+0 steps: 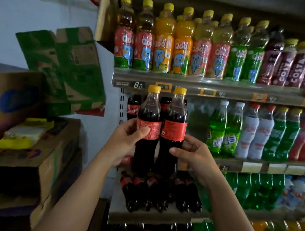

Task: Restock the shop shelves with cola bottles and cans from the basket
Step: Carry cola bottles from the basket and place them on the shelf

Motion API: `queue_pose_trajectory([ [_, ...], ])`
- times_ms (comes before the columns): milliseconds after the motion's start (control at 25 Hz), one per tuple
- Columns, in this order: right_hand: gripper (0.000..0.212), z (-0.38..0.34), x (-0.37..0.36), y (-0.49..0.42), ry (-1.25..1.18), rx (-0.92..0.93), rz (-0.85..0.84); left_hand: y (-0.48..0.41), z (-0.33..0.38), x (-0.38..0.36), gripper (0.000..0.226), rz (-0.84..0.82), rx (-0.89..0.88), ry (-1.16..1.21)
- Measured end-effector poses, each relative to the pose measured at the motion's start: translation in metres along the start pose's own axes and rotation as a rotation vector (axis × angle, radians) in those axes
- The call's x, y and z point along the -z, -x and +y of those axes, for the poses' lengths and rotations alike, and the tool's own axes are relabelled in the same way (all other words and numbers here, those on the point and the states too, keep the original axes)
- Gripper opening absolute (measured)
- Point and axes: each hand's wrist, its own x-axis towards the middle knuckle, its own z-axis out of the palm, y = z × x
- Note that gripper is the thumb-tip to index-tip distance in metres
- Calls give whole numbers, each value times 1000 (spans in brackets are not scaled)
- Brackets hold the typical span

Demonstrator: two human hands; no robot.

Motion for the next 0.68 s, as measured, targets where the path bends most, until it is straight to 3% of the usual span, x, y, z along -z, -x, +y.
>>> queue_pose_trajectory([
  [160, 54, 19, 22, -64, 7, 42, 19, -65, -19, 7, 55, -20, 0, -105],
  [360, 53, 47, 55, -118, 5, 59, 17, -117, -48, -3, 58, -29, -47, -114],
  [680, 56, 91, 100, -148, 16, 42, -129, -143, -97, -14, 64, -28, 5, -123],
])
